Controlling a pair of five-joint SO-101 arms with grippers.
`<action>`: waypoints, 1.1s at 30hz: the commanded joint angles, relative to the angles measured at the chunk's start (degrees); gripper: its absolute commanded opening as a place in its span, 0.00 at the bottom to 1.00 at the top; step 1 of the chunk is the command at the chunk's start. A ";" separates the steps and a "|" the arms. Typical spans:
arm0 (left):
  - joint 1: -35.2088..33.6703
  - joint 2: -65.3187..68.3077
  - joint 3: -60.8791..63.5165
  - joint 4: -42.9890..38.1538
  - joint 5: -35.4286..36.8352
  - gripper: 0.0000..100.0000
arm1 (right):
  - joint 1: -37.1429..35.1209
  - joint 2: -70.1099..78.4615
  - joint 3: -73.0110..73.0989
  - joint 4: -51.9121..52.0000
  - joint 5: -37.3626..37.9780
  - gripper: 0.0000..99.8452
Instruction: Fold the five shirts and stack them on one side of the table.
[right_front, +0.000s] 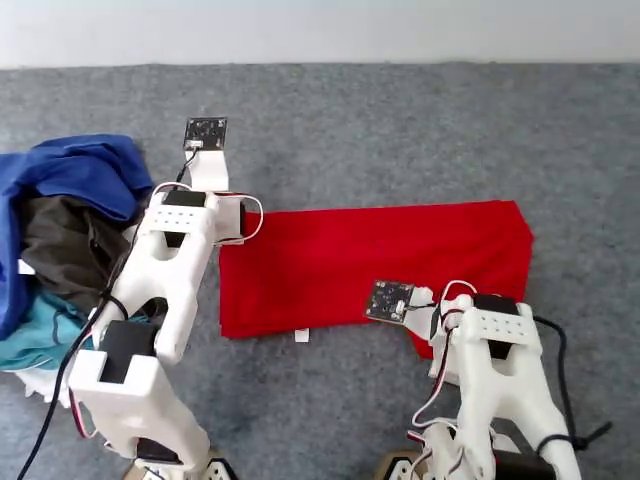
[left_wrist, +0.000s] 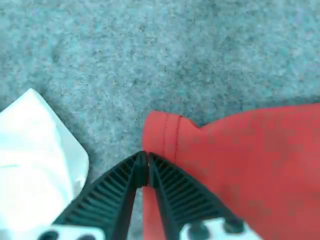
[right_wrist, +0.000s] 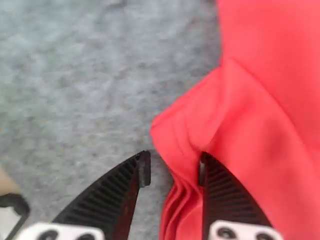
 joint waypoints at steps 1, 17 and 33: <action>-0.18 -1.05 -0.31 0.26 0.18 0.01 | 0.13 1.19 1.05 -2.42 0.53 0.12; -0.26 -1.05 -0.48 0.53 0.09 0.01 | 0.22 10.95 -33.05 17.98 -5.54 0.01; -0.26 -1.05 -0.48 0.53 0.09 0.01 | -5.67 52.35 -82.37 29.67 -1.58 0.02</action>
